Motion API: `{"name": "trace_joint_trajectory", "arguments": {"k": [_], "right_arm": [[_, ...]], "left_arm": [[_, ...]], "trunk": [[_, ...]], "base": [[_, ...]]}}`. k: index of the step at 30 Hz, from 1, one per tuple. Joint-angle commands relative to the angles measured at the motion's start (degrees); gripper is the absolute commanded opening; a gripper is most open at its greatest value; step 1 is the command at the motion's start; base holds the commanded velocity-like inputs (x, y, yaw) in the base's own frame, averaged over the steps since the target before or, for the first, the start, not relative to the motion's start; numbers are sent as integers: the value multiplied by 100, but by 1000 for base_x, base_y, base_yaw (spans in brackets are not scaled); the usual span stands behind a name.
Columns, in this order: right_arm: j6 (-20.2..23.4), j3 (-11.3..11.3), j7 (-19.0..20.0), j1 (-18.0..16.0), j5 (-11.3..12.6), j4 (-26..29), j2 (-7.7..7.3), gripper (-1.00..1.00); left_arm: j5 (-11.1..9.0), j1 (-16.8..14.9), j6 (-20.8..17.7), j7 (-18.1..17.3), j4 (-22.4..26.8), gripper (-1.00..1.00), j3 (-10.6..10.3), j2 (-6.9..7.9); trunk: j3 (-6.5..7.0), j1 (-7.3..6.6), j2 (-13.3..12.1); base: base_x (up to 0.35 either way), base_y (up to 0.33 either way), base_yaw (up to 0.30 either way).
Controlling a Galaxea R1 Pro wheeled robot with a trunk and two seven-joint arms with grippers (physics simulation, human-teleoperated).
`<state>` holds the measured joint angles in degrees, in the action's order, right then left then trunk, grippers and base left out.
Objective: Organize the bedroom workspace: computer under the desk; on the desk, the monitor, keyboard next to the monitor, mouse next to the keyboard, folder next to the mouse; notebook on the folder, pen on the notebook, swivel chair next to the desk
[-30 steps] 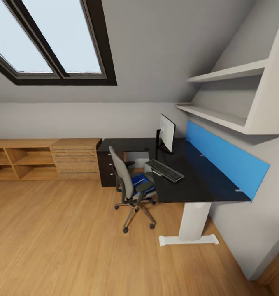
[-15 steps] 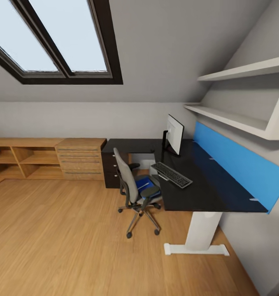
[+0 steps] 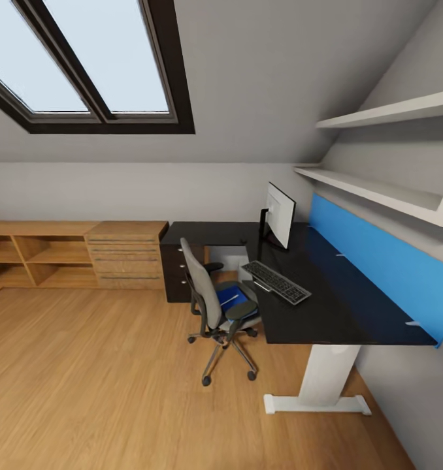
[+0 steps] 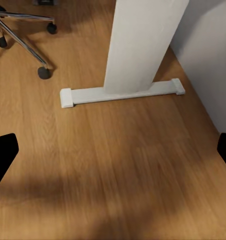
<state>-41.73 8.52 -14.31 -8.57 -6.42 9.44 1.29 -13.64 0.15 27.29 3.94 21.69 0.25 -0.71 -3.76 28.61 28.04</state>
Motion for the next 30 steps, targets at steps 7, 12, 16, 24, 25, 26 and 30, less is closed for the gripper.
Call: {"name": "trace_joint_trajectory", "arguments": {"k": [7,12,16,24,25,26,30], "right_arm": [[-11,36,-28,-5,-61,-6,1,100],[-9,36,-28,-5,-67,-10,-6,100],[-10,33,-28,-5,-69,-11,-14,100],[-11,28,-27,-5,-67,-12,-45,100],[-11,28,-27,-5,-66,-12,-46,100],[-11,28,-27,-5,-65,-12,-46,100],[-11,33,-27,-5,-63,-12,-48,100]], "left_arm": [[11,2,5,27,11,100,1,0],[12,1,5,26,11,100,1,0],[11,2,5,26,11,100,1,-2],[11,1,4,24,11,100,1,-7],[11,0,4,25,11,100,1,-7],[11,0,4,24,11,100,1,-8],[11,1,5,24,11,100,1,-8]], "trunk": [[-4,3,10],[-3,3,10],[-3,3,10],[-3,3,10],[-3,3,10],[-3,3,10],[-3,3,10]], "base": [[12,111,-46],[3,199,-10],[1,84,-3],[5,25,-1],[50,20,0],[65,32,0],[92,51,0]]}}
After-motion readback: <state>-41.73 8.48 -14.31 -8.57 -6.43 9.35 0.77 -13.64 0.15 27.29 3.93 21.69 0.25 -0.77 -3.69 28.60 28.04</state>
